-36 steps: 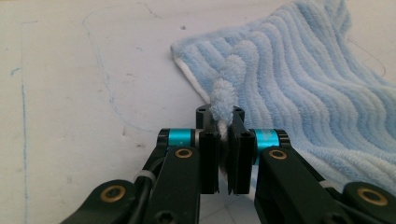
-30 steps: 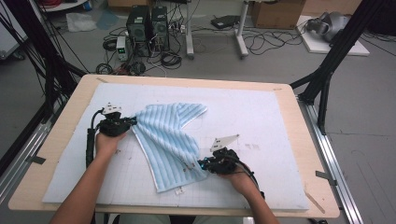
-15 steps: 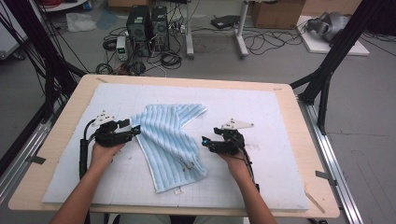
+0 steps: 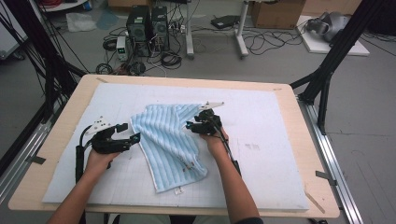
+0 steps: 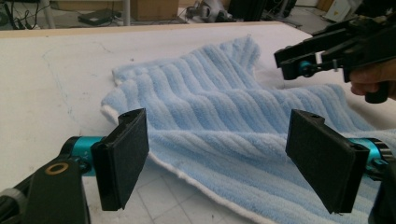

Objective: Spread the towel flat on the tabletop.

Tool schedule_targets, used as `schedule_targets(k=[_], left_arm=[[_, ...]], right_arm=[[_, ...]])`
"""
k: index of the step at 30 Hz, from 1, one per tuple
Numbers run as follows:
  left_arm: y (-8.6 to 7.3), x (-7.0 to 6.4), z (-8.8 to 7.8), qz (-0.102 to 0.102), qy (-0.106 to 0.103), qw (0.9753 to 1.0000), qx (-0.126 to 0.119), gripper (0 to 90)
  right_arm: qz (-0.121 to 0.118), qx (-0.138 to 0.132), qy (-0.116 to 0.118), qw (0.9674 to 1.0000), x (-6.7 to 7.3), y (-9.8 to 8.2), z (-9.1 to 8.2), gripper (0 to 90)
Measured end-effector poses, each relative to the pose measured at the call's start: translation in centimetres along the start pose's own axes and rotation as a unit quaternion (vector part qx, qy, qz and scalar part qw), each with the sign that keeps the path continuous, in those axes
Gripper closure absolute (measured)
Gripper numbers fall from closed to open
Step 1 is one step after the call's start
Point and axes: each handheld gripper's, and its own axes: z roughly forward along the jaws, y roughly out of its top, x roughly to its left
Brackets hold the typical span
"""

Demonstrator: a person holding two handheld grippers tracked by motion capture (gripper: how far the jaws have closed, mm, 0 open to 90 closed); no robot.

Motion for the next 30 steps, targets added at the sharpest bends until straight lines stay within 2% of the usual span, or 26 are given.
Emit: schedule_targets(k=[3, 5, 7, 8, 9, 10, 12, 14, 16, 18, 21, 23, 25, 28, 30], left_arm=[[-0.1, -0.1, 0.2, 0.003, -0.001, 1.0000, 0.005, 22.8], [-0.1, -0.2, 0.3, 0.004, 0.000, 1.0000, 0.006, 22.9], [-0.2, -0.2, 0.4, 0.005, -0.001, 1.0000, 0.005, 23.2], [-0.2, -0.2, 0.4, 0.005, -0.001, 1.0000, 0.005, 23.2], [-0.2, -0.1, 0.3, 0.003, 0.000, 1.0000, 0.005, 23.2], [-0.2, -0.1, 0.3, 0.004, 0.000, 1.0000, 0.005, 23.2], [-0.2, -0.1, 0.3, 0.002, 0.002, 1.0000, 0.005, 23.2], [-0.2, 0.0, 0.2, 0.000, 0.004, 1.0000, 0.005, 23.2], [-0.1, 0.0, 0.2, -0.001, 0.006, 1.0000, 0.003, 23.3], [-0.2, 0.0, 0.2, -0.004, 0.008, 1.0000, 0.002, 23.7], [-0.2, 0.1, 0.3, -0.005, 0.007, 0.9999, 0.005, 24.1], [-0.2, 0.0, 0.4, -0.006, 0.007, 0.9999, 0.004, 24.7], [-0.2, 0.0, 0.4, -0.005, 0.006, 1.0000, 0.006, 24.7], [-0.3, 0.0, 0.5, -0.005, 0.006, 0.9999, 0.008, 24.6], [-0.3, 0.0, 0.5, -0.005, 0.006, 0.9999, 0.010, 24.7]], right_arm=[[-0.001, 0.008, -0.004, 1.0000, 0.3, 0.6, 1.8, 55.5], [-0.005, 0.026, -0.010, 0.9996, 0.5, 0.7, 2.9, 57.2], [-0.024, 0.029, -0.021, 0.9990, 0.7, 1.1, 3.3, 63.3], [-0.043, 0.036, -0.031, 0.9979, 0.9, 1.2, 3.3, 71.5], [-0.059, 0.040, -0.021, 0.9973, 1.0, 1.3, 3.3, 78.2], [-0.068, 0.046, -0.023, 0.9964, 1.1, 1.4, 3.3, 85.4], [-0.097, 0.064, -0.038, 0.9925, 1.3, 1.8, 3.1, 86.5], [-0.101, 0.072, -0.056, 0.9907, 0.9, 2.0, 3.0, 86.7], [-0.089, 0.069, -0.078, 0.9906, -0.1, 2.0, 2.6, 86.8], [-0.059, 0.063, -0.110, 0.9903, -1.6, 1.8, 2.0, 86.8], [-0.009, 0.033, -0.173, 0.9843, -3.9, 1.6, 0.6, 86.9], [0.025, 0.016, -0.202, 0.9789, -5.1, 1.5, -0.3, 86.9], [0.044, 0.010, -0.218, 0.9749, -5.8, 1.6, -0.8, 86.8], [0.046, 0.007, -0.210, 0.9765, -6.0, 1.8, -0.9, 86.2], [0.047, 0.001, -0.197, 0.9793, -5.9, 1.9, -0.9, 81.6]])
